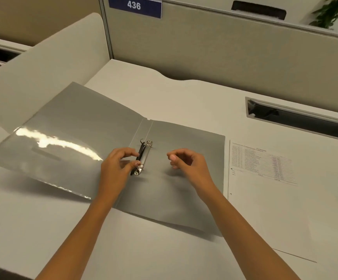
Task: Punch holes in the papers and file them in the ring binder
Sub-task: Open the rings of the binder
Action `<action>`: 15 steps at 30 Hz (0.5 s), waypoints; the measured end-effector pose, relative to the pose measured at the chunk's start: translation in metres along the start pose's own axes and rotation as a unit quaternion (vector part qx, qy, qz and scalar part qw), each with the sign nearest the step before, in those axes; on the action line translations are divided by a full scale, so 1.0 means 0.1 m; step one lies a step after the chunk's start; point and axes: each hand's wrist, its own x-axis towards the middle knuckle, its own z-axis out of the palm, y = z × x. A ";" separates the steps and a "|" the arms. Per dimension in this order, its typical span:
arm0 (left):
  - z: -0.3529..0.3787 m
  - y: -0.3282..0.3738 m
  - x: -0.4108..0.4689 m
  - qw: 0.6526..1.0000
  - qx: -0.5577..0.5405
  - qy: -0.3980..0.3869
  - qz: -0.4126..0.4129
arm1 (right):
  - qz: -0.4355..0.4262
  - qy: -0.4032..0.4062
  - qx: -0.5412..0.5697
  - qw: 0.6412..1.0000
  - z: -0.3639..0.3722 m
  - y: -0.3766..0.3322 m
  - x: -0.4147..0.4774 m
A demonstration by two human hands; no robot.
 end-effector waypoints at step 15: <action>1.16 1.02 -0.62 0.897 0.188 -0.318 0.241 | 0.001 0.342 -0.214 0.915 -1.24 -0.02 -0.71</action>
